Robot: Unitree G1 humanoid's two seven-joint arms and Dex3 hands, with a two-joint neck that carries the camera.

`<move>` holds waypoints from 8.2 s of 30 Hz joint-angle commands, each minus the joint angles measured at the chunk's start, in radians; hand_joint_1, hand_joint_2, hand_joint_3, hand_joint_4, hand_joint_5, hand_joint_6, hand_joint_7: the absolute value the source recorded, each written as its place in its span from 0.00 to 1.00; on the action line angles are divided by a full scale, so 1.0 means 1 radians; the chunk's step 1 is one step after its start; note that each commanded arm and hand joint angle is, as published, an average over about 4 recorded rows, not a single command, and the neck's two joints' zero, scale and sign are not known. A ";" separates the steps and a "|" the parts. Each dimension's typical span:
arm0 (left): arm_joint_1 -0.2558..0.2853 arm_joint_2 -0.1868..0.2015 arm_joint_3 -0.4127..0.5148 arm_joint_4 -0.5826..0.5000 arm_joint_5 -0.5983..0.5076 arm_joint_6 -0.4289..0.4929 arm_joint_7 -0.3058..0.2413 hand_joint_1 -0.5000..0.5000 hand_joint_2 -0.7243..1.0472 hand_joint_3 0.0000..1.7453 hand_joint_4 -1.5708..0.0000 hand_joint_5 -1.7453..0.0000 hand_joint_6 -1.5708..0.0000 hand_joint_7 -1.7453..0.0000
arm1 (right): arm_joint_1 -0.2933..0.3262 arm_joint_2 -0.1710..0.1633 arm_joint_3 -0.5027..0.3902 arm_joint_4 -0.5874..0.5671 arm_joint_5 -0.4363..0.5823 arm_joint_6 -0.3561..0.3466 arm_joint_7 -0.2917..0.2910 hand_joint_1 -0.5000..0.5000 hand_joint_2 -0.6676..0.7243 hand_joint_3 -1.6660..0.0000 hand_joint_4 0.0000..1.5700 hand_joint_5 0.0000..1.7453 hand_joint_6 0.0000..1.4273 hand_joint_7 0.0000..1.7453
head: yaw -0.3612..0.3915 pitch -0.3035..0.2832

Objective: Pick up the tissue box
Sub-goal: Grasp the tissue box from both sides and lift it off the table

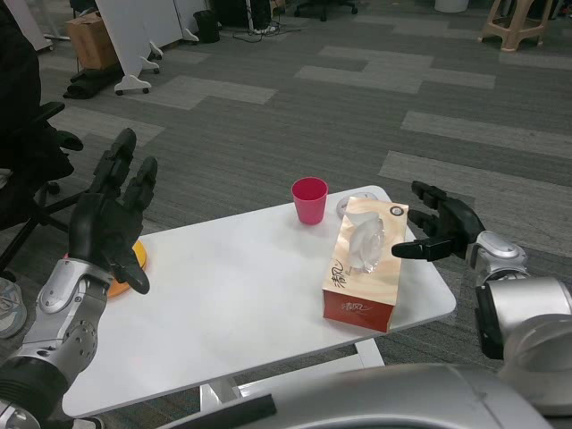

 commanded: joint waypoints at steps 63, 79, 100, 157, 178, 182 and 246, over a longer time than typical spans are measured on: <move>0.010 0.010 -0.012 0.001 0.000 -0.008 -0.001 1.00 0.05 0.05 1.00 1.00 1.00 1.00 | 0.266 0.117 -0.031 -0.238 -0.038 -0.001 0.033 0.75 0.53 0.67 0.00 0.17 0.00 0.00 | -0.042 -0.014; 0.010 0.011 -0.007 0.003 0.000 -0.007 -0.001 1.00 0.05 0.03 1.00 1.00 1.00 1.00 | 0.265 0.147 -0.021 -0.229 -0.141 0.031 0.034 0.75 0.50 0.67 0.00 0.17 0.00 0.00 | -0.036 -0.022; 0.002 0.012 -0.004 0.007 -0.002 -0.006 -0.001 1.00 0.04 0.03 1.00 1.00 1.00 1.00 | 0.299 0.167 0.019 -0.294 -0.146 0.047 0.049 0.75 0.55 0.67 0.00 0.17 0.00 0.00 | -0.034 -0.026; 0.004 0.012 -0.008 0.007 -0.002 -0.011 -0.001 1.00 0.05 0.03 1.00 1.00 1.00 1.00 | 0.437 0.208 0.133 -0.480 -0.177 0.090 0.076 0.79 0.50 0.67 0.00 0.17 0.00 0.00 | -0.026 -0.033; 0.001 0.013 -0.008 0.012 -0.006 -0.013 -0.001 1.00 0.05 0.01 1.00 1.00 1.00 1.00 | 0.434 0.208 0.194 -0.548 -0.214 0.121 0.079 0.79 0.50 0.67 0.00 0.17 0.00 0.00 | -0.022 -0.040; 0.001 0.013 -0.008 0.012 -0.006 -0.013 -0.001 1.00 0.05 0.01 1.00 1.00 1.00 1.00 | 0.433 0.208 0.198 -0.569 -0.232 0.135 0.084 0.78 0.50 0.65 0.00 0.17 0.00 0.00 | -0.023 -0.040; -0.001 0.014 -0.009 0.018 -0.013 -0.017 -0.001 1.00 0.05 0.04 1.00 1.00 1.00 1.00 | 0.344 0.182 0.375 -0.689 -0.321 0.205 0.099 0.71 0.47 0.61 0.00 0.17 0.00 0.00 | -0.014 -0.031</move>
